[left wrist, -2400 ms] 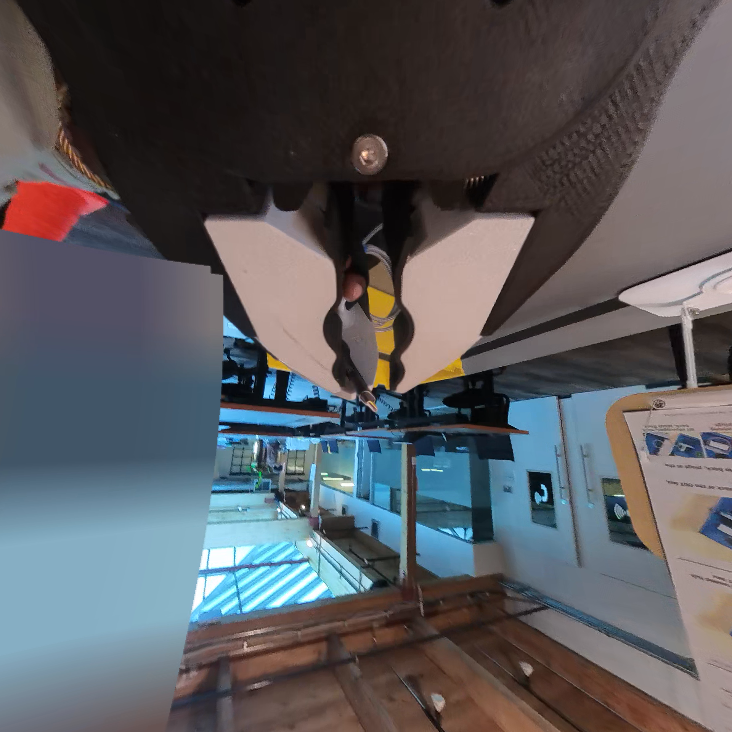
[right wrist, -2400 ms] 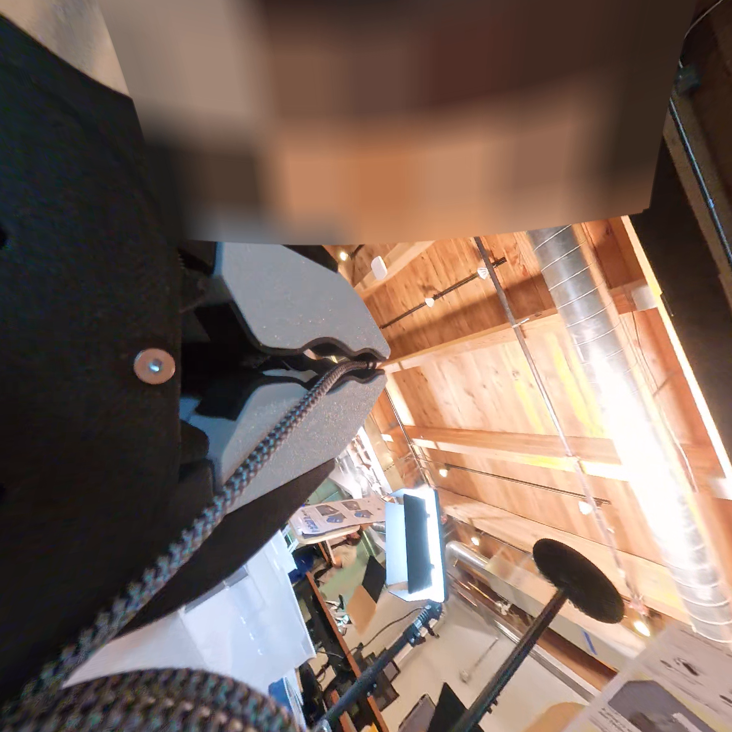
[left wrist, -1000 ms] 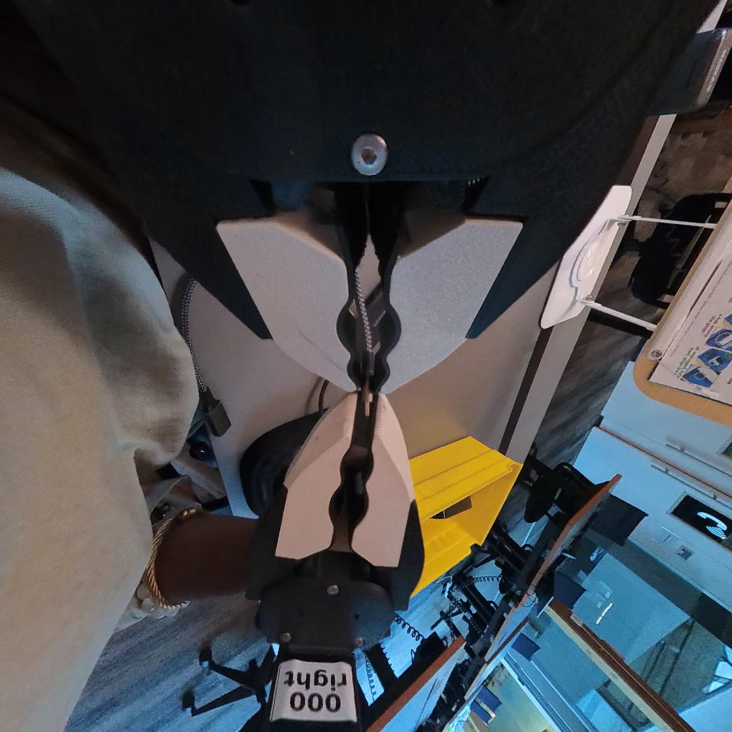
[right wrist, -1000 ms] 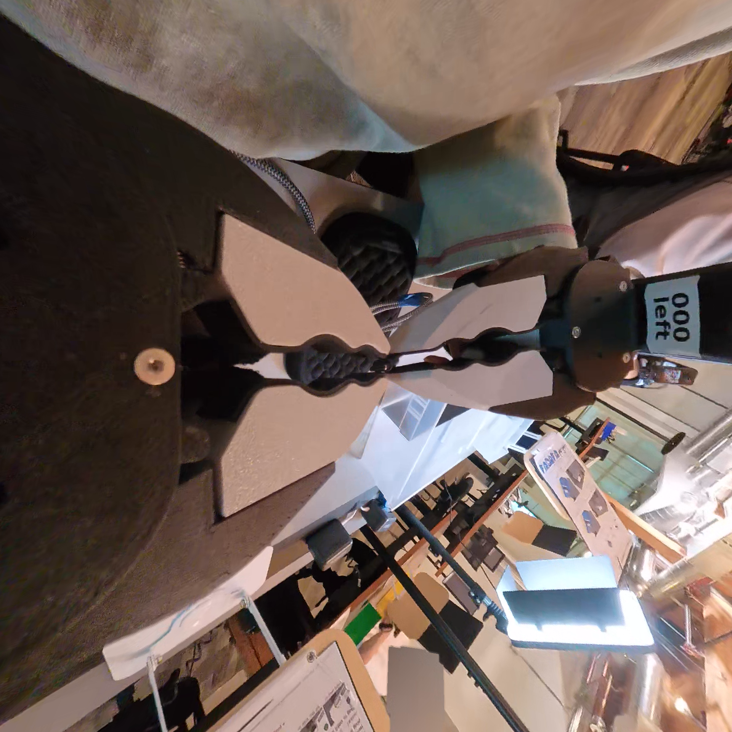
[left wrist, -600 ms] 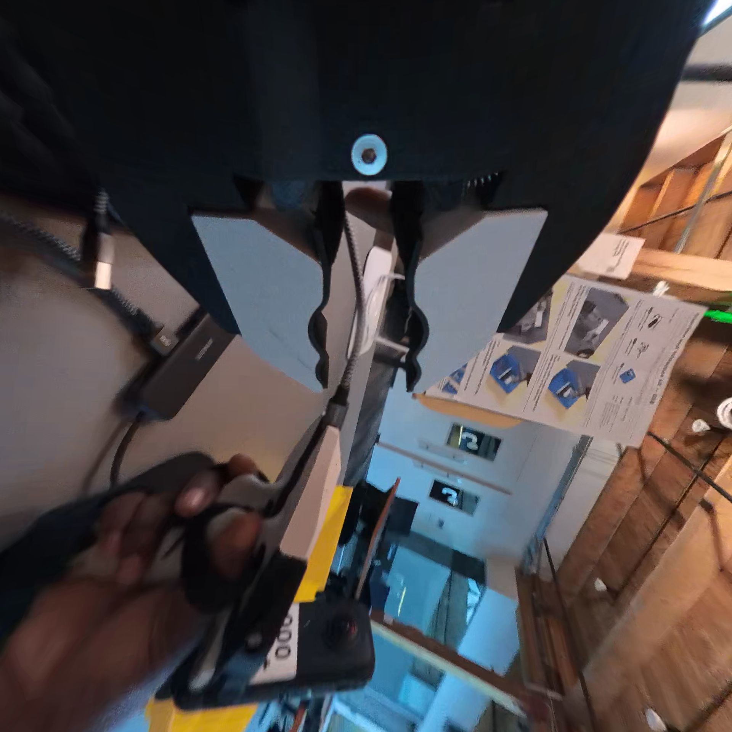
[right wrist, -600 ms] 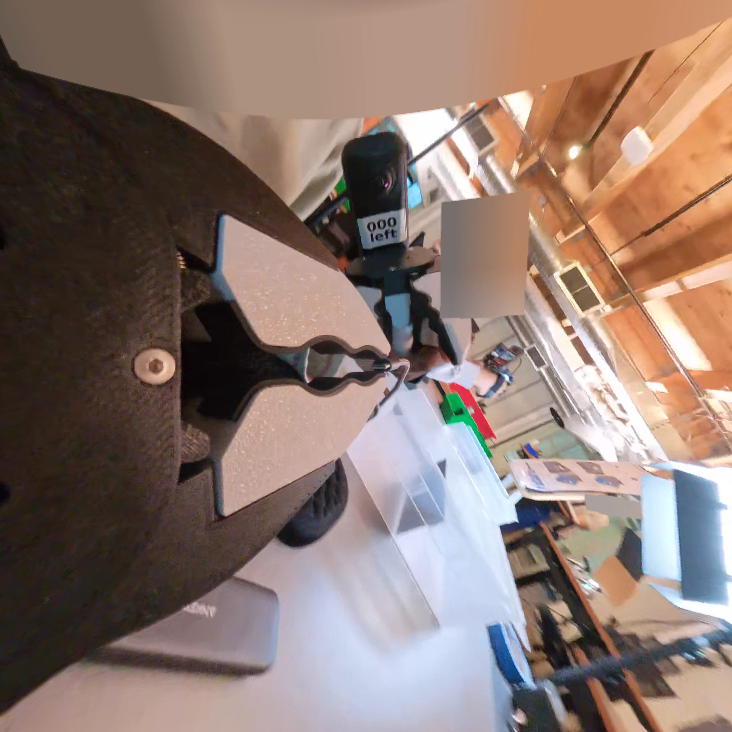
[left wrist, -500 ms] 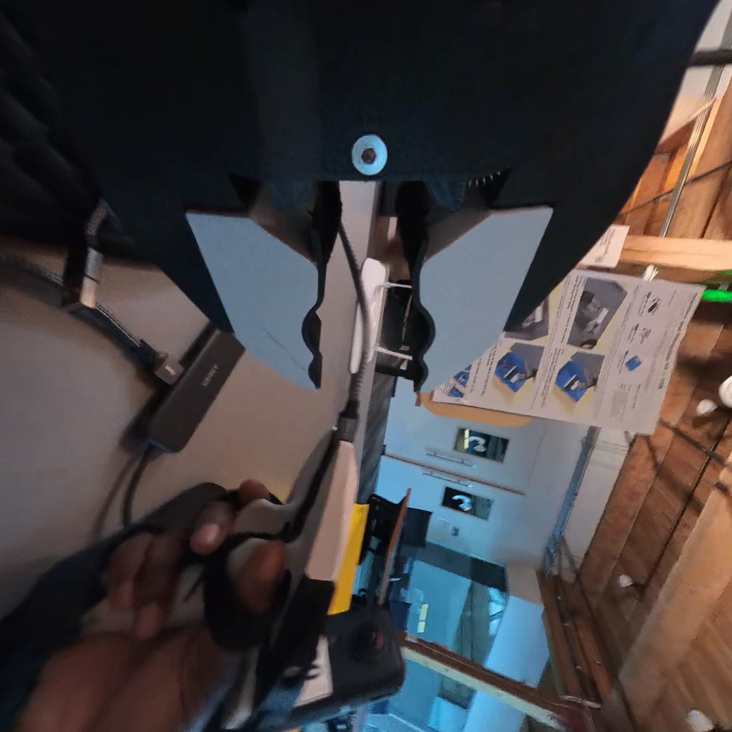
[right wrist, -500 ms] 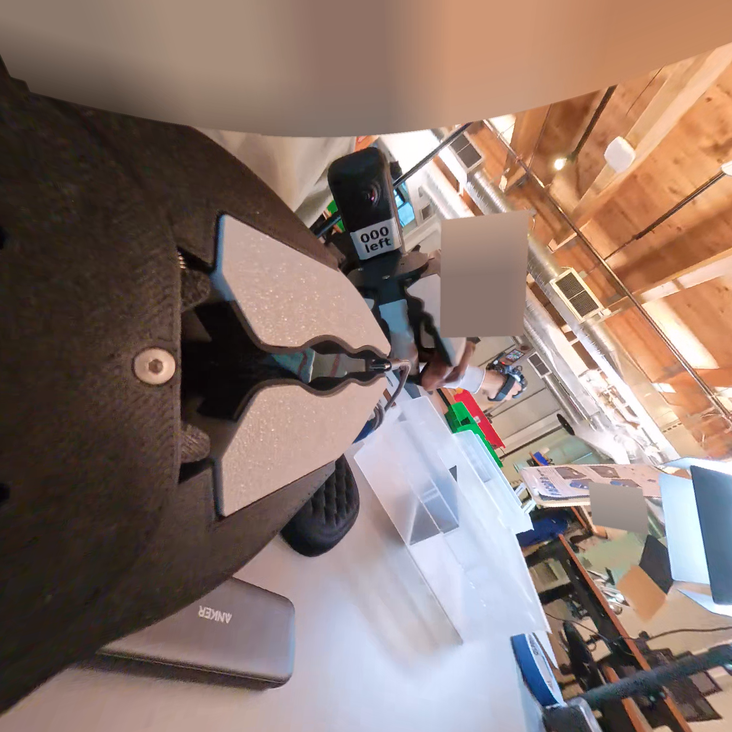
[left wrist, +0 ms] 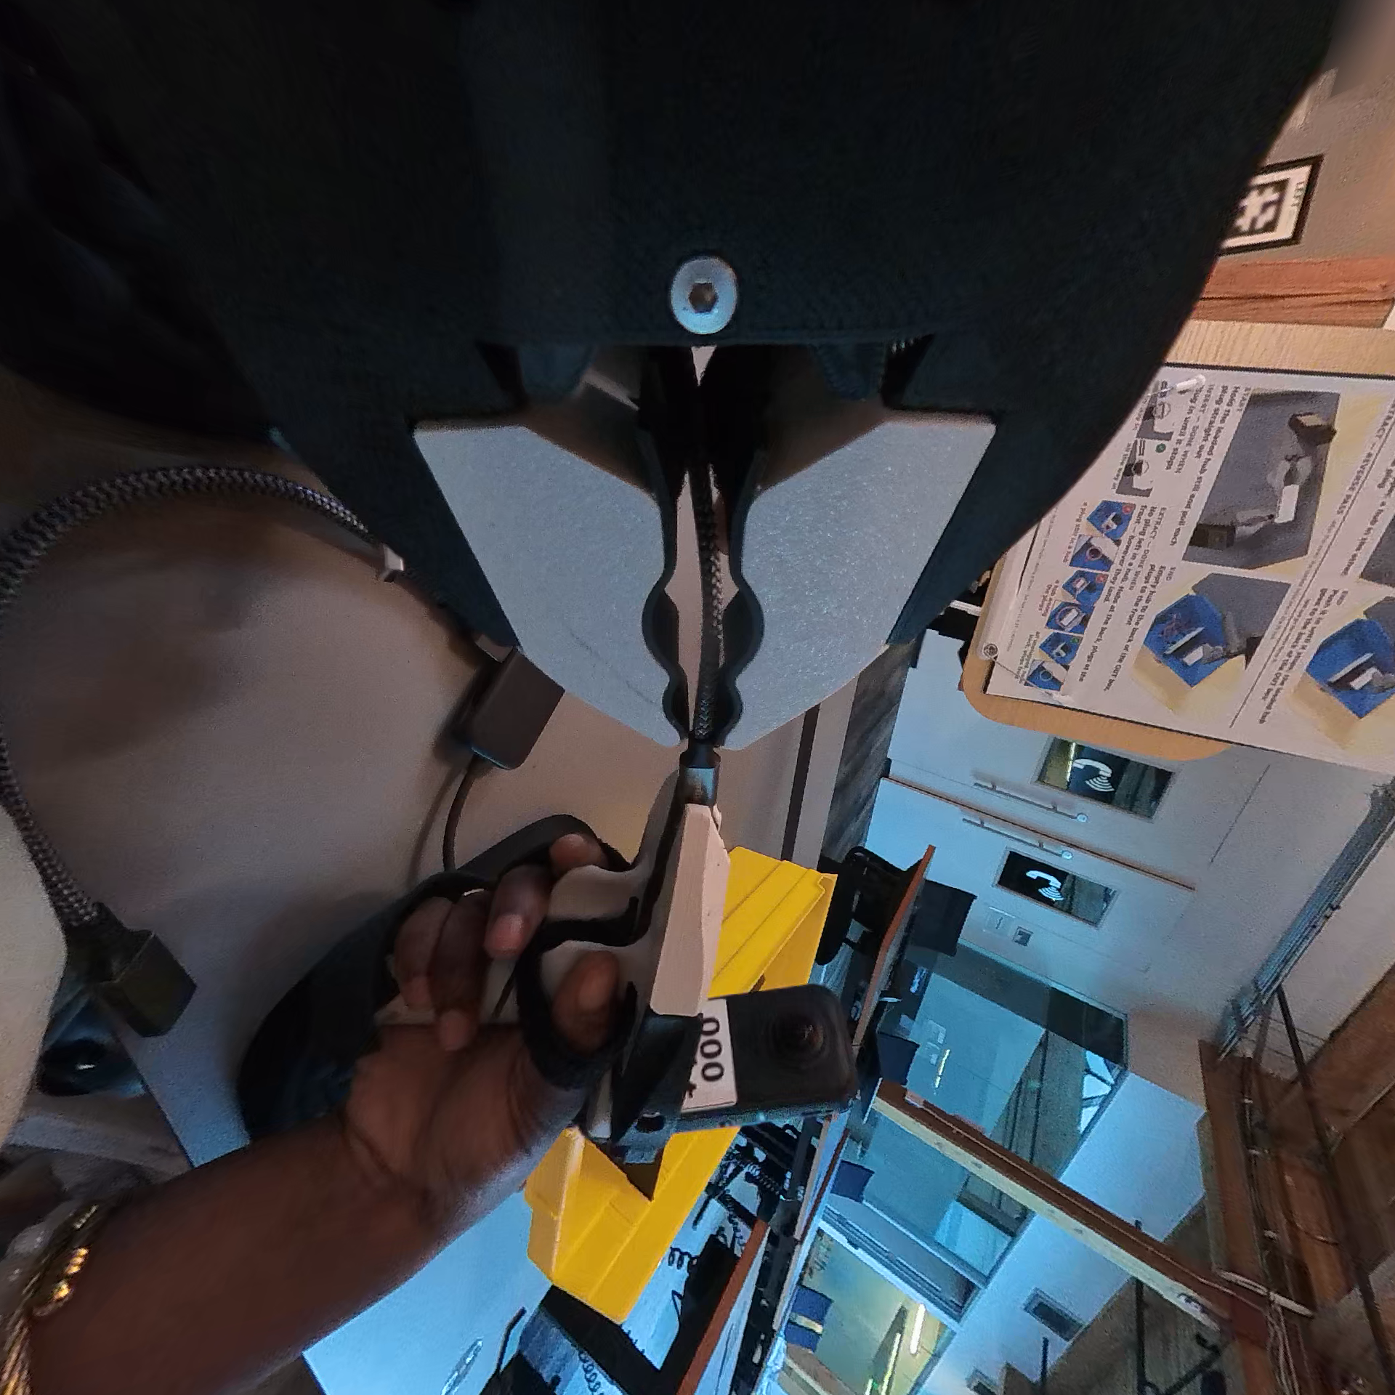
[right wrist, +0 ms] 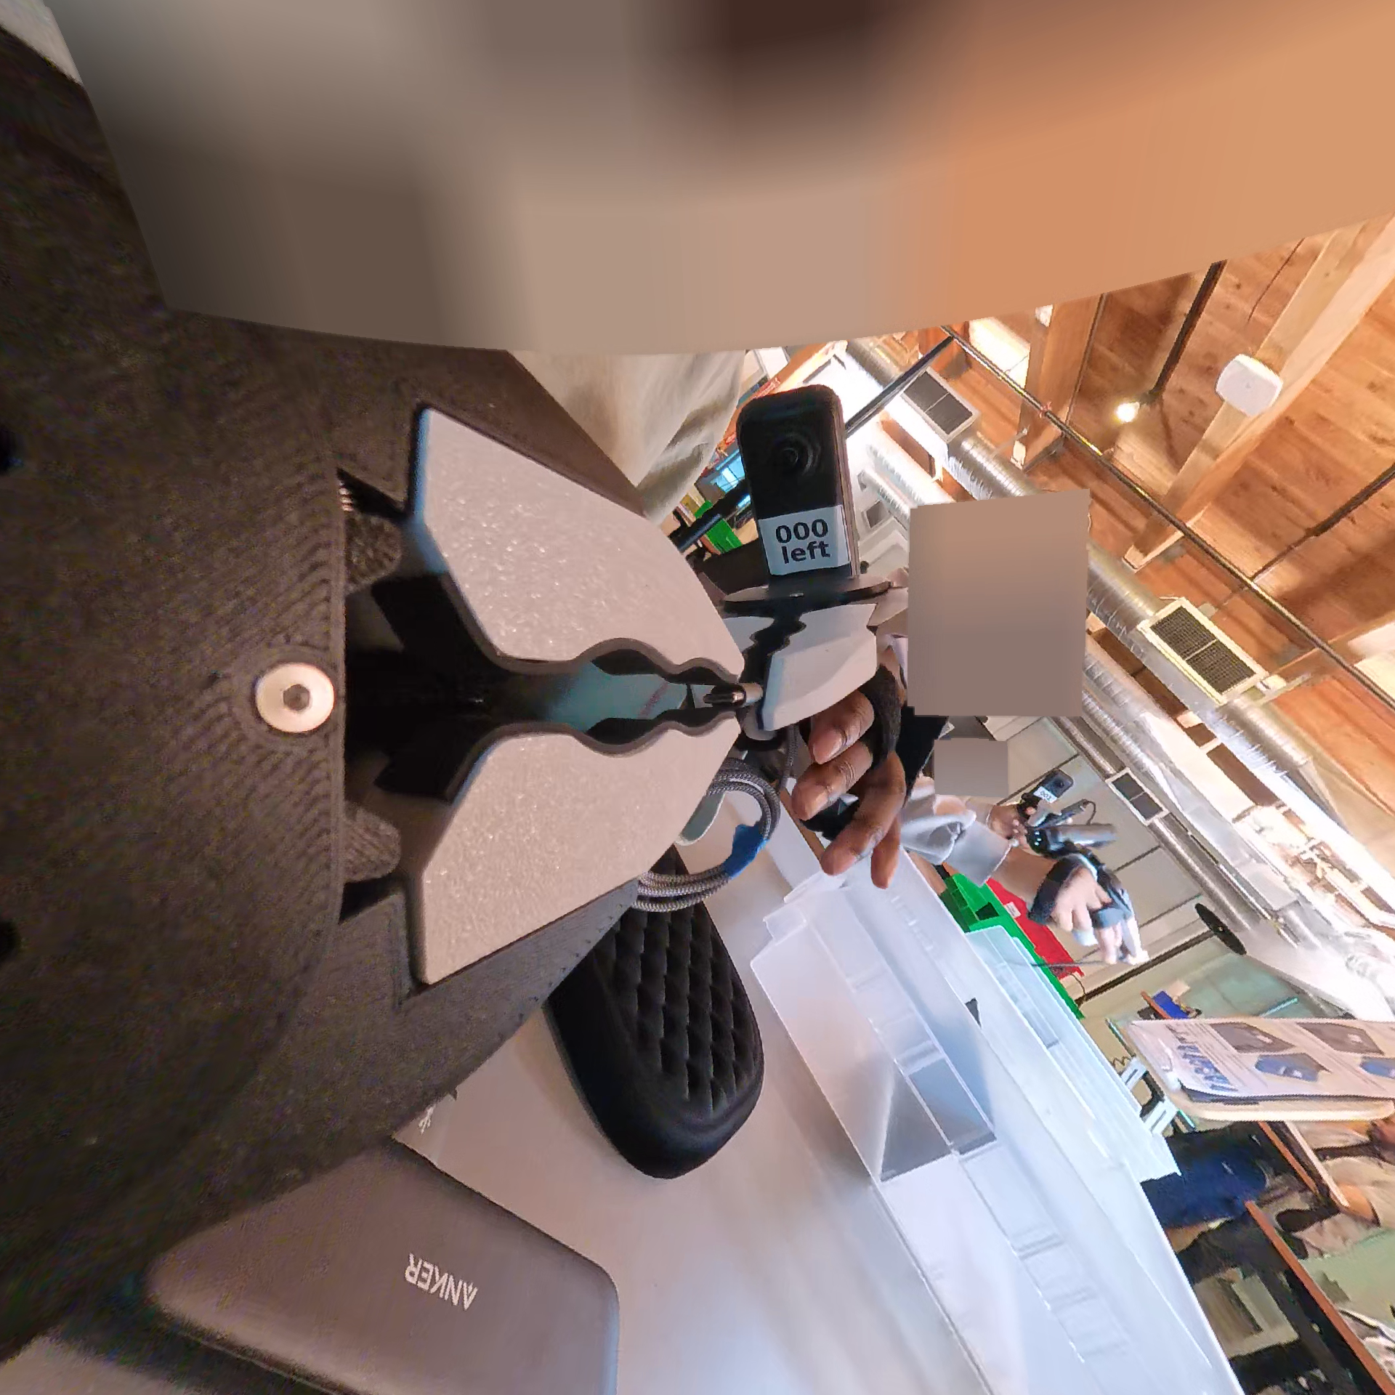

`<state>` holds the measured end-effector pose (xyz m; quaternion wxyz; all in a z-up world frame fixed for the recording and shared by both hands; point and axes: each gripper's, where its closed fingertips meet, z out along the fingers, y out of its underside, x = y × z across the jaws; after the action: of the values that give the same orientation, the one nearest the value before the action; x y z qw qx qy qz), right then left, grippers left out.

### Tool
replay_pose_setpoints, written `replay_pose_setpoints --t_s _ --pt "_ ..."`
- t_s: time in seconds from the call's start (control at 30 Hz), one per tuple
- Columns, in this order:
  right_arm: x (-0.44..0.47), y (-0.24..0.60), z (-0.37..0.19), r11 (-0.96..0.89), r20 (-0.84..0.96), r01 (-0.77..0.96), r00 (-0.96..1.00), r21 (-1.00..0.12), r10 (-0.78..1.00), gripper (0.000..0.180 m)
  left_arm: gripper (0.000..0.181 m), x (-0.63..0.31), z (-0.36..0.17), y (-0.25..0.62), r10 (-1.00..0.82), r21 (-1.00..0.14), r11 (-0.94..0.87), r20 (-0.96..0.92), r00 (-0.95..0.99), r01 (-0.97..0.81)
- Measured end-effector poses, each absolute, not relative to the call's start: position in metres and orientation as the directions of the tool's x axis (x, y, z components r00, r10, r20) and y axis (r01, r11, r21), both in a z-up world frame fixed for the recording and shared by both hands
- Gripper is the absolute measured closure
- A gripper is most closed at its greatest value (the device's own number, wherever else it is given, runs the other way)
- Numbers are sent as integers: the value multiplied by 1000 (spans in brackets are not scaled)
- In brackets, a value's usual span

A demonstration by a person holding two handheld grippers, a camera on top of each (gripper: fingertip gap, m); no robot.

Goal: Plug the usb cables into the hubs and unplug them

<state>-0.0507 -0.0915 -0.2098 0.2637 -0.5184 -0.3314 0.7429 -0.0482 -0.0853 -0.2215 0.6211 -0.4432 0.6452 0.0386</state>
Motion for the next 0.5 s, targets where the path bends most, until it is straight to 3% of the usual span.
replay_pose_setpoints --t_s 0.17,0.27,0.33,0.4,0.5 --pt "-51 -93 -205 -551 -503 -84 -312 -830 806 174 175 -46 -219 -82 -563 -545 581 -805 186 -604" --pt "-48 -79 -211 -318 -309 -86 -101 -944 946 139 176 -66 -203 -67 -512 -575 509 -800 312 -641" --pt "-42 -60 -236 -64 -52 97 115 -993 992 112 175 -92 -200 -62 -508 -618 420 -767 392 -665" --pt "-30 -51 -275 136 211 414 139 -900 968 100 175 -109 -195 -55 -501 -673 355 -723 475 -649" --pt "-10 -41 -321 99 249 681 125 -726 960 94 175 -126 -190 -49 -494 -739 287 -660 566 -610"
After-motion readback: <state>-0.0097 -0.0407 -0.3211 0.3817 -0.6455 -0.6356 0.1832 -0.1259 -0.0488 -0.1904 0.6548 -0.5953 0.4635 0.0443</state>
